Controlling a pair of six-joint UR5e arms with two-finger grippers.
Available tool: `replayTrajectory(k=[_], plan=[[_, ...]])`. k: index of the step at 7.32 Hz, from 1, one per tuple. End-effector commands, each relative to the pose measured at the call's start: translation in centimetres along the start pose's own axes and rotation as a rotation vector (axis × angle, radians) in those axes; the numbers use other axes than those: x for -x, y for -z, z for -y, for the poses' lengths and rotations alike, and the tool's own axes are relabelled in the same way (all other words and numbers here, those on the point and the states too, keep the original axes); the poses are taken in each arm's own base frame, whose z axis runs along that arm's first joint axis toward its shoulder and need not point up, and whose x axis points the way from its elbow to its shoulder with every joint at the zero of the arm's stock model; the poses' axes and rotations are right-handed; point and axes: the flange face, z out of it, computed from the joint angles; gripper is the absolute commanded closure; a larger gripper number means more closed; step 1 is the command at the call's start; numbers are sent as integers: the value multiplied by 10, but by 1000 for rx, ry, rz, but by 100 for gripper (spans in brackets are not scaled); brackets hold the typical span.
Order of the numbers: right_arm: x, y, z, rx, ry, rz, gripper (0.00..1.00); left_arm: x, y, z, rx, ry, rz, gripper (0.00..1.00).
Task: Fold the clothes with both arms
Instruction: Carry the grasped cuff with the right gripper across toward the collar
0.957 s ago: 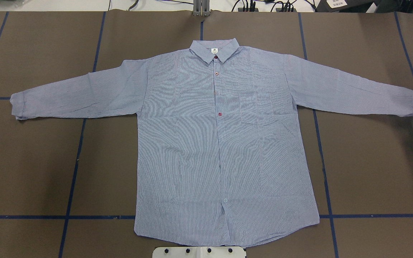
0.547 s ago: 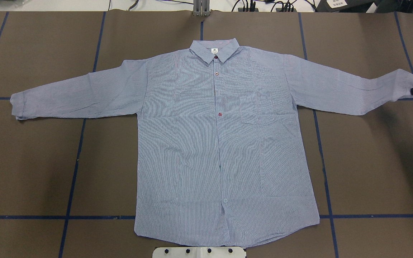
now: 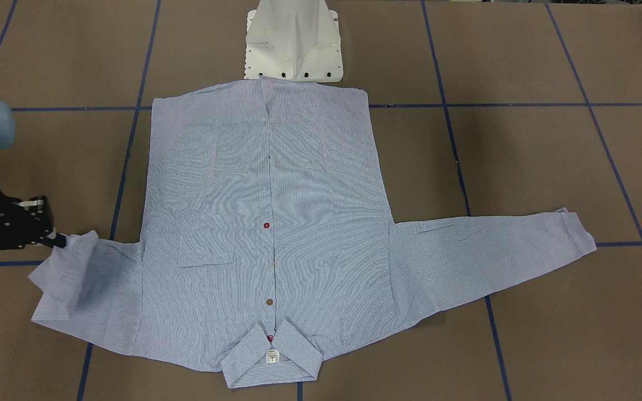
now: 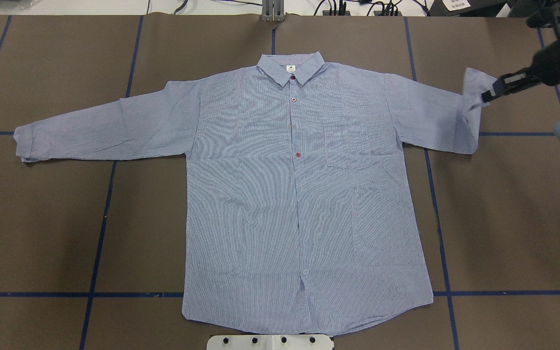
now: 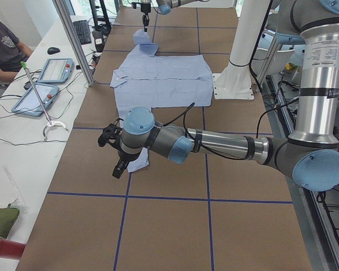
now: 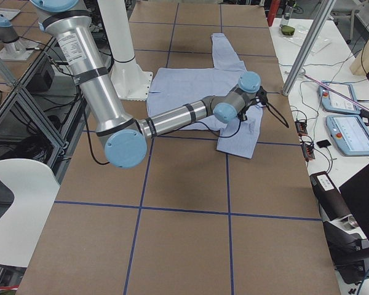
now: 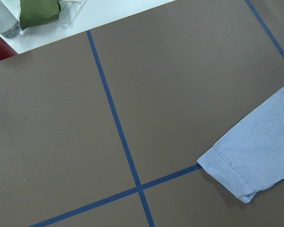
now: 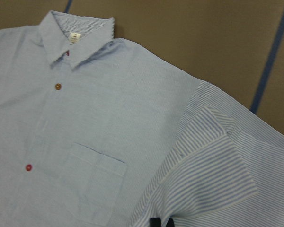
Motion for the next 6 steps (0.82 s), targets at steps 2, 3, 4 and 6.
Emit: replayTrajectory(k=[2,3,4,6], plan=[[175,-28,63,-21,9,23,100,3,-3,-4,10,10,0,0],[222,-45,67,-50,38,11,100,5,-5,-7,14,13,-1,0],[255,-59,68,-66,25,8,100,6,-5,-8,14,13,0,0],[294,-92,83,-79,43,-28,100,7,-7,-11,18,16,-1,0]])
